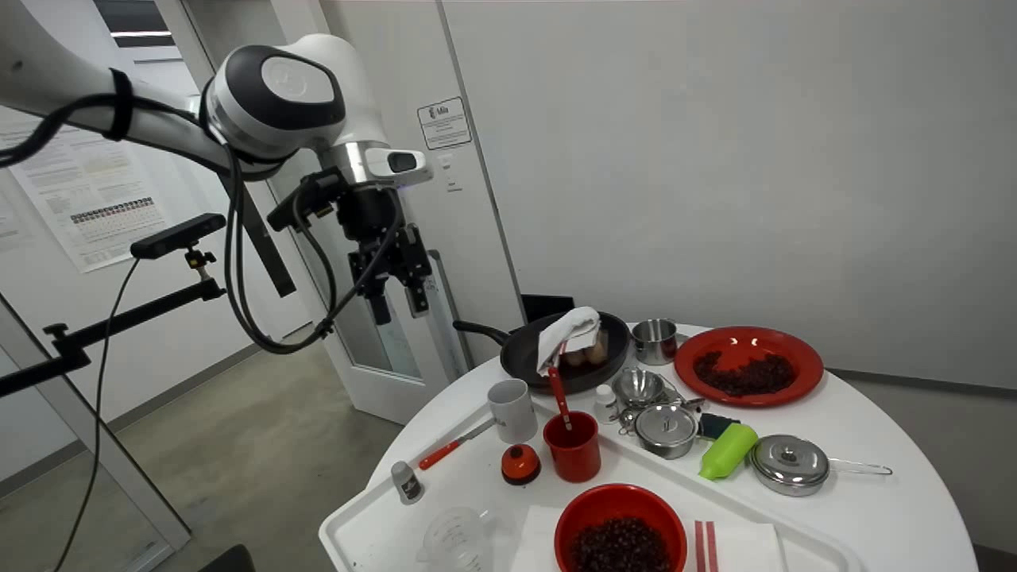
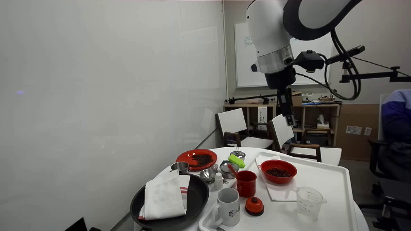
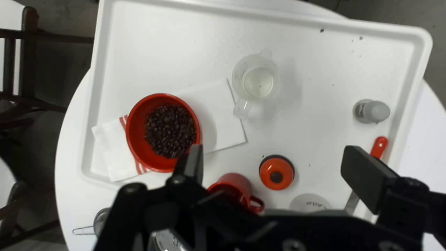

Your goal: Take the spoon out of the red mug

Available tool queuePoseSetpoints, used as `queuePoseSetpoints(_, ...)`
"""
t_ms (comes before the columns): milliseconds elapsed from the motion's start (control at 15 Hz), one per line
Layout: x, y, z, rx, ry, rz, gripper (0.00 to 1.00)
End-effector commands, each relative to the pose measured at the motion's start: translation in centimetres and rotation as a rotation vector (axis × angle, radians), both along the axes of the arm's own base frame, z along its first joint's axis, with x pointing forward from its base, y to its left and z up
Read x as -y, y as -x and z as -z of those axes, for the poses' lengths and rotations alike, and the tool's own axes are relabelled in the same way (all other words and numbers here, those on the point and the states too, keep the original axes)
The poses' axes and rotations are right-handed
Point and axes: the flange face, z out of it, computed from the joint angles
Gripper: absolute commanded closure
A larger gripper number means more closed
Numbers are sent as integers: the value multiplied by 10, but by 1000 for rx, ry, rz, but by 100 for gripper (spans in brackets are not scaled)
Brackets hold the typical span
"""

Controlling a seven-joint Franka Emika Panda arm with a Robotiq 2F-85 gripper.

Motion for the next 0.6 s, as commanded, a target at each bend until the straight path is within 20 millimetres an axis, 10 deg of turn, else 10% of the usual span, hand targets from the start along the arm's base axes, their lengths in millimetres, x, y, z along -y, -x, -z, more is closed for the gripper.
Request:
queuePoseSetpoints(0, -16, -22, 19, 103, 100, 91, 0)
queuePoseSetpoints(533, 2, -63, 98, 25, 252, 196, 0)
